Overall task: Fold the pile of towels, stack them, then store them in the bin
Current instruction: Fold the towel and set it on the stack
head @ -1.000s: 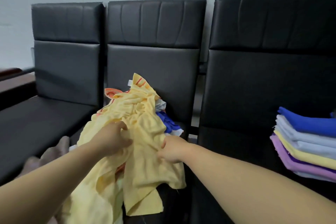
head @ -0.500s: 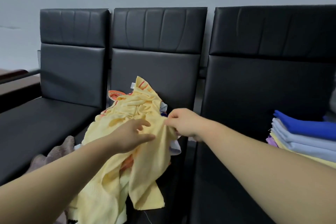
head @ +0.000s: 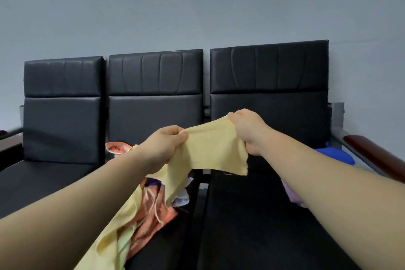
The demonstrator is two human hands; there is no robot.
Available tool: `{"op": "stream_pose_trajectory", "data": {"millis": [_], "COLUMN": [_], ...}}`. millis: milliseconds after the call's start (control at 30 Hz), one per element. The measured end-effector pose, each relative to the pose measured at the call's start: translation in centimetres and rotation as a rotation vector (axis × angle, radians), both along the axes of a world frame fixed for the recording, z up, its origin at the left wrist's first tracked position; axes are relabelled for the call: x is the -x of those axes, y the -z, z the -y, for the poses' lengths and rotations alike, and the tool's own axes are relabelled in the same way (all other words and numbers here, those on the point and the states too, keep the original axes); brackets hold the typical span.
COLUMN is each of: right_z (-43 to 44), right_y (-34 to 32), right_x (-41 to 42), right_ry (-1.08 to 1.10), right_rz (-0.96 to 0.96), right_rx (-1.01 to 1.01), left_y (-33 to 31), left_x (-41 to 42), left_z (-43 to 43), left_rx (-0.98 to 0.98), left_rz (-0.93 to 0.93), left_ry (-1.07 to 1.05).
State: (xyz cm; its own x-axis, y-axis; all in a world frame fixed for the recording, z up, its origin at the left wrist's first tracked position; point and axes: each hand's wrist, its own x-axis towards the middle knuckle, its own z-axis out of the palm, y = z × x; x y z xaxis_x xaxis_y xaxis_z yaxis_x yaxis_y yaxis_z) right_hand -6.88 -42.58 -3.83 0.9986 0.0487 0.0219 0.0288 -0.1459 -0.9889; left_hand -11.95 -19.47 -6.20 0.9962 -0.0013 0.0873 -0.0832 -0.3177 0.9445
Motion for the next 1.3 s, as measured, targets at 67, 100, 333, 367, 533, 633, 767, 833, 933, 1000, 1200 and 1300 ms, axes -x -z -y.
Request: {"op": "stream_pose_trajectory", "data": {"millis": [67, 100, 333, 367, 533, 633, 767, 833, 933, 1000, 1200, 1300], "right_z": [2.7, 3.7, 10.3, 10.8, 12.2, 12.5, 12.0, 11.7, 12.1, 12.7, 14.9, 14.8], "right_y": [0.0, 0.1, 0.8, 1.1, 1.6, 0.8, -0.4, -0.8, -1.3, -1.6, -2.0, -1.0], "right_x": [1.1, 1.8, 7.4, 7.7, 7.3, 7.0, 6.9, 7.2, 7.2, 7.2, 8.8, 8.9], "right_ry": [0.02, 0.027, -0.37, -0.401, -0.376, -0.395, -0.362, -0.313, -0.215, -0.199, -0.384, -0.37], "right_rz": [0.027, 0.047, 0.017, 0.001, -0.01, -0.035, -0.037, -0.044, -0.052, -0.017, 0.076, 0.052], "right_rx": [0.052, 0.098, 0.505, 0.61, 0.386, 0.124, -0.163, -0.283, -0.415, -0.428, 0.439, 0.747], "left_y": [-0.6, -0.7, -0.7, -0.9, -2.2, -3.3, -4.0, -3.9, -4.2, -4.7, -4.9, -4.1], "left_x": [0.1, 0.1, 0.9, 1.0, 1.7, 2.7, 3.4, 3.3, 3.1, 2.9, 1.7, 2.0], "left_z": [2.2, 3.1, 8.7, 9.2, 8.9, 8.1, 7.7, 7.9, 8.9, 9.9, 13.1, 13.9], "left_rx": [-0.02, -0.022, -0.076, -0.1, -0.133, -0.231, -0.309, -0.285, -0.193, -0.071, 0.188, 0.031], "left_rz": [0.008, 0.011, -0.024, -0.006, 0.057, 0.056, -0.053, -0.093, -0.123, -0.147, -0.093, -0.058], "left_ry": [0.006, 0.009, 0.094, 0.092, 0.231, 0.343, 0.393, 0.363, 0.318, 0.296, 0.207, 0.197]}}
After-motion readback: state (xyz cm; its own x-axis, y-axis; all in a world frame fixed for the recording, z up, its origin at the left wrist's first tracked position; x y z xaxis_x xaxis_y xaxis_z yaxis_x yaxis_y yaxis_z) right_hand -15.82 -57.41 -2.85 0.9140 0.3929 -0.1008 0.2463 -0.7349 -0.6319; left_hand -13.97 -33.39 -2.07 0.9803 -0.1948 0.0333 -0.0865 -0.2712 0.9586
